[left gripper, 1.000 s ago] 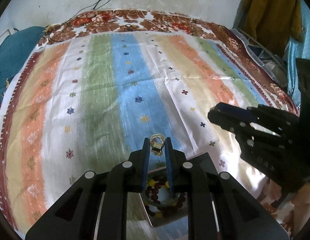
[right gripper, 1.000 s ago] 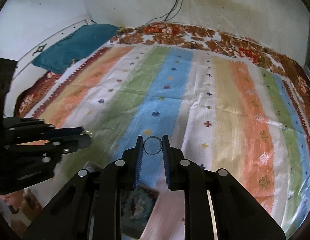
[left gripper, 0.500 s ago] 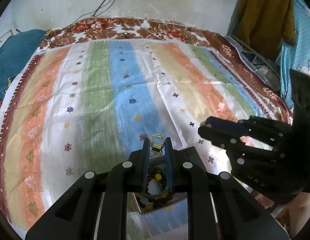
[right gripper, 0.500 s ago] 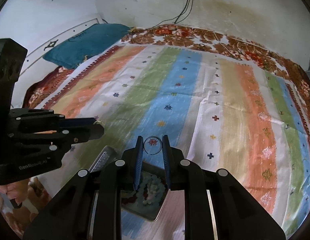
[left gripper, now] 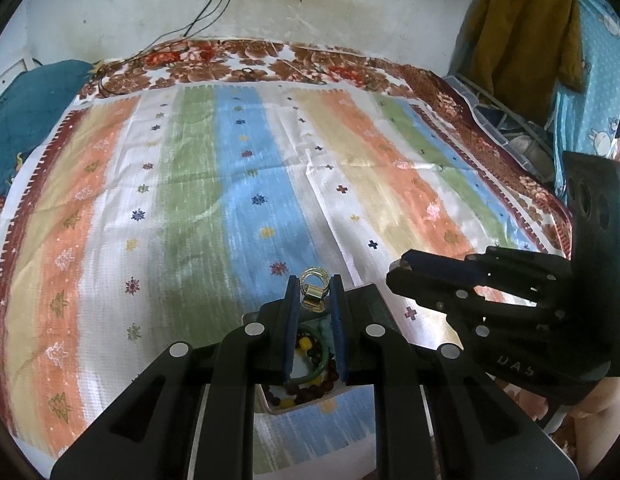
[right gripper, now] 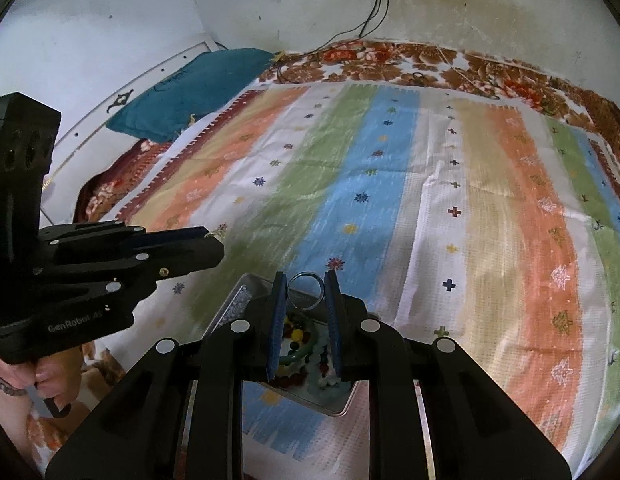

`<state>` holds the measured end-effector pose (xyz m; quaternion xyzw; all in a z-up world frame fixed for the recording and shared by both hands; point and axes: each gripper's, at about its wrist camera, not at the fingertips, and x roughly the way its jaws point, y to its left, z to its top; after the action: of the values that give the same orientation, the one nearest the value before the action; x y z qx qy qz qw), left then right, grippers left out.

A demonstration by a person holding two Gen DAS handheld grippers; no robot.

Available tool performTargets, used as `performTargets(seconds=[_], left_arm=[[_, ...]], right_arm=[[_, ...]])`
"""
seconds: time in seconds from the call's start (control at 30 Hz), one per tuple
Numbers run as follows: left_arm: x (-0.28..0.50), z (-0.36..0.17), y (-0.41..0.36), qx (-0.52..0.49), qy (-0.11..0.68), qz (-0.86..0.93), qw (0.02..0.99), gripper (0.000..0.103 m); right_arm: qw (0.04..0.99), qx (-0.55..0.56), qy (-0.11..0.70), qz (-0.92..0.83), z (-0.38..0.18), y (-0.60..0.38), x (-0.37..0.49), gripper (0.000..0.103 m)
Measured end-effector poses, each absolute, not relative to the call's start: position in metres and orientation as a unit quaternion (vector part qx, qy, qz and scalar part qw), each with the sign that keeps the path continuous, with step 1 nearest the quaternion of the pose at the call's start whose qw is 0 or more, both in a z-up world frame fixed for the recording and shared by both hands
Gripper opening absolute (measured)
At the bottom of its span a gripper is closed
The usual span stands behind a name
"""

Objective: Organize jewelry

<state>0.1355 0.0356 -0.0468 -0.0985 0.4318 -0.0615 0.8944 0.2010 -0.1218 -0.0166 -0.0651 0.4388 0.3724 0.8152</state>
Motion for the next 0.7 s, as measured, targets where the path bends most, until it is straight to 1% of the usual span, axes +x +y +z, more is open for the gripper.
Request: performTargets(seconds=[0.13,0.17,0.2,0.23,0.3,0.4,0.43,0.47,0.5,0.53,0.6,0.7], left_arm=[[0.135,-0.048,0.036,-0.103,0.434,-0.071,0.892,0.016],[0.135,-0.048,0.038,-0.106,0.433,-0.073,0.892,0.02],[0.134,-0.048,0.038,-0.106,0.433,-0.072,0.892,0.02],[0.134,-0.048,0.039,-0.104,0.433,-0.071,0.892,0.02],[0.133,-0.049,0.04,-0.103,0.435,-0.068,0.892,0.021],[0.132,-0.051,0.041,-0.105,0.438,-0.063,0.89,0.022],[0.131,-0.05,0.041,-0.105,0.438,-0.063,0.891,0.024],[0.131,-0.05,0.041,-0.105,0.437,-0.063,0.891,0.027],[0.13,-0.05,0.042,-0.104,0.436,-0.062,0.892,0.029],[0.128,-0.05,0.042,-0.104,0.435,-0.061,0.892,0.029],[0.123,-0.05,0.045,-0.109,0.434,-0.061,0.892,0.029],[0.116,-0.052,0.048,-0.12,0.437,-0.055,0.89,0.031]], right_arm=[[0.817,-0.066,0.437,0.371,-0.016,-0.122,0.2,0.02],[0.818,-0.065,0.436,0.371,-0.015,-0.123,0.199,0.022],[0.818,-0.063,0.436,0.371,-0.015,-0.125,0.198,0.032],[0.817,-0.063,0.436,0.372,-0.015,-0.126,0.197,0.035],[0.817,-0.066,0.437,0.371,-0.016,-0.129,0.196,0.035],[0.817,-0.061,0.438,0.37,-0.016,-0.133,0.195,0.042],[0.818,-0.058,0.438,0.369,-0.015,-0.136,0.195,0.043],[0.818,-0.056,0.438,0.369,-0.015,-0.137,0.195,0.045],[0.818,-0.054,0.438,0.368,-0.015,-0.138,0.194,0.049],[0.819,-0.053,0.44,0.365,-0.016,-0.14,0.194,0.051],[0.819,-0.053,0.443,0.361,-0.018,-0.143,0.192,0.051],[0.819,-0.053,0.442,0.361,-0.019,-0.148,0.187,0.059]])
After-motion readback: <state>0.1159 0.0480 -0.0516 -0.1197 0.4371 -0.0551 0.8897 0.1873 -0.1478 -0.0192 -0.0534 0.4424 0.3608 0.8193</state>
